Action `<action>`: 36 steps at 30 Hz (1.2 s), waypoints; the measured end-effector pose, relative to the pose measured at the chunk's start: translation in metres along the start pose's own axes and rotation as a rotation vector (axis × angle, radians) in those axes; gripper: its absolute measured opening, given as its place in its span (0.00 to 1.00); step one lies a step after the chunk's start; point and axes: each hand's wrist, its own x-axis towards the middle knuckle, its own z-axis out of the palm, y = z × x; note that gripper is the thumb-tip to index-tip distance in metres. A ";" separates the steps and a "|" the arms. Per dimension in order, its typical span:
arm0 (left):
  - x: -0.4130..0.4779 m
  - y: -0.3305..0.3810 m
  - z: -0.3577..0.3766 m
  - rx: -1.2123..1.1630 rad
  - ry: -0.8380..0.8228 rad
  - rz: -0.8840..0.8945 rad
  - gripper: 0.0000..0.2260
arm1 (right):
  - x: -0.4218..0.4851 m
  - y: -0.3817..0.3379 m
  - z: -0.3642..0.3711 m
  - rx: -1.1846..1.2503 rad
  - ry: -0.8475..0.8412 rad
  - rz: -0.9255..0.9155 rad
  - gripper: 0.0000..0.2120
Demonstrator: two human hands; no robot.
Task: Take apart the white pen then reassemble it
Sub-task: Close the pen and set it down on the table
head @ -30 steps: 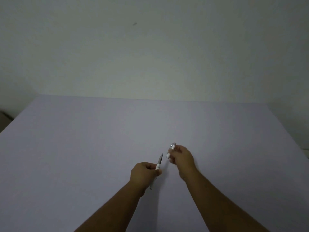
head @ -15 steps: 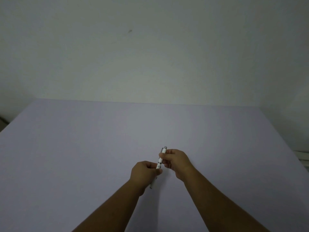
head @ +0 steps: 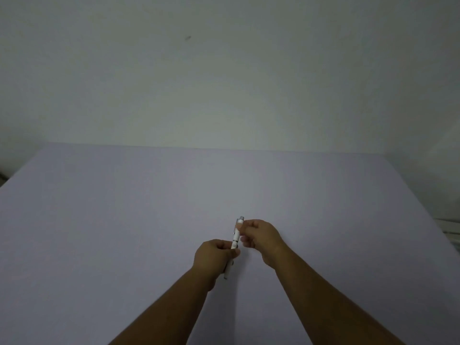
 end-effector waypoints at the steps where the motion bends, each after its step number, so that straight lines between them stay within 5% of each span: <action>1: 0.003 -0.003 0.001 -0.013 0.015 -0.012 0.02 | 0.003 0.002 -0.004 0.001 0.070 -0.019 0.03; 5: 0.016 -0.018 0.005 -0.020 0.066 -0.058 0.06 | 0.014 0.017 -0.032 -0.343 0.429 -0.104 0.10; 10: 0.029 -0.032 0.017 0.112 0.175 -0.040 0.09 | 0.009 0.045 -0.047 -0.747 0.421 -0.063 0.09; 17: 0.035 -0.043 0.030 0.239 0.213 -0.007 0.10 | -0.001 0.065 -0.041 -0.880 0.423 -0.070 0.08; 36: 0.039 -0.049 0.045 0.276 0.220 0.027 0.09 | -0.005 0.071 -0.009 -0.765 0.306 -0.046 0.06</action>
